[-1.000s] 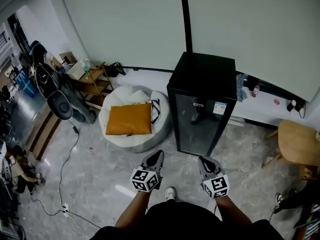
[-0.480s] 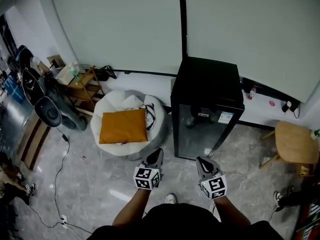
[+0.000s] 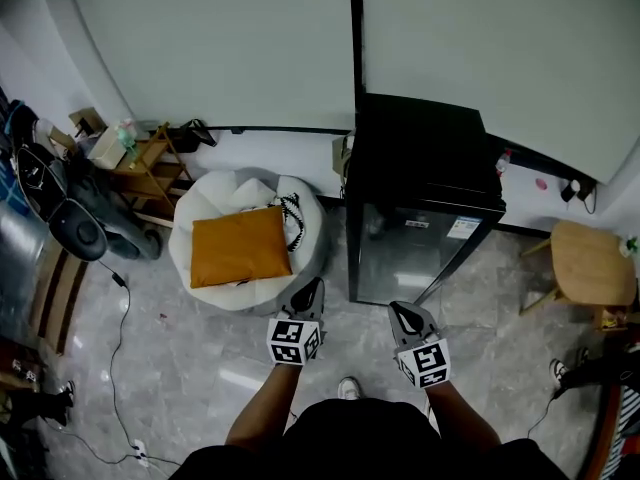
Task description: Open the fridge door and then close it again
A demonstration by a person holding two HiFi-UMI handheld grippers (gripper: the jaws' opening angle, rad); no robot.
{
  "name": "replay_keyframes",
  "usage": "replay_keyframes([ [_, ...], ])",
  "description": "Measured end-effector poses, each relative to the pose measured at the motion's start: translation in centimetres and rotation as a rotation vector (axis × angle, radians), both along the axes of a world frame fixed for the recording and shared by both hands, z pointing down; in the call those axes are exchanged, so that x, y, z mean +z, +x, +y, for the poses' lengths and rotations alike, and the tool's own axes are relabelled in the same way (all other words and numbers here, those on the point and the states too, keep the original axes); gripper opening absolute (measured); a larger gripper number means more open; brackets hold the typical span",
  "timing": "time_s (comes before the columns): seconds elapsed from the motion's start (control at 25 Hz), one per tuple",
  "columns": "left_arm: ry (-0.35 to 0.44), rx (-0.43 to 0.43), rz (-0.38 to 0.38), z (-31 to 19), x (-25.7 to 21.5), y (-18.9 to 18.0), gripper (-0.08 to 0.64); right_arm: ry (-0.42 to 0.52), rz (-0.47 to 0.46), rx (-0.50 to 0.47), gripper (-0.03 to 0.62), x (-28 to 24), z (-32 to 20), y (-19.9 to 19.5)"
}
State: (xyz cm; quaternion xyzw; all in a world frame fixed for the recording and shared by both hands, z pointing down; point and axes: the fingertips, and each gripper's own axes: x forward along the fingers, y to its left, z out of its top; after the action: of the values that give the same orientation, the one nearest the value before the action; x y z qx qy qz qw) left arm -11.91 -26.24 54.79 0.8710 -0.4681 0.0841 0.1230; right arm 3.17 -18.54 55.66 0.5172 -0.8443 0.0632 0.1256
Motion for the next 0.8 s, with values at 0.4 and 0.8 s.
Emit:
replay_keyframes([
  [0.4, -0.067, 0.088, -0.011, -4.9, 3.0, 2.3, 0.025, -0.039, 0.022, -0.005, 0.018, 1.9, -2.6, -0.5],
  [0.8, -0.13, 0.127, 0.056, -9.2, 4.6, 4.1, 0.026, -0.039, -0.009, 0.046, 0.018, 2.3, -5.4, 0.6],
])
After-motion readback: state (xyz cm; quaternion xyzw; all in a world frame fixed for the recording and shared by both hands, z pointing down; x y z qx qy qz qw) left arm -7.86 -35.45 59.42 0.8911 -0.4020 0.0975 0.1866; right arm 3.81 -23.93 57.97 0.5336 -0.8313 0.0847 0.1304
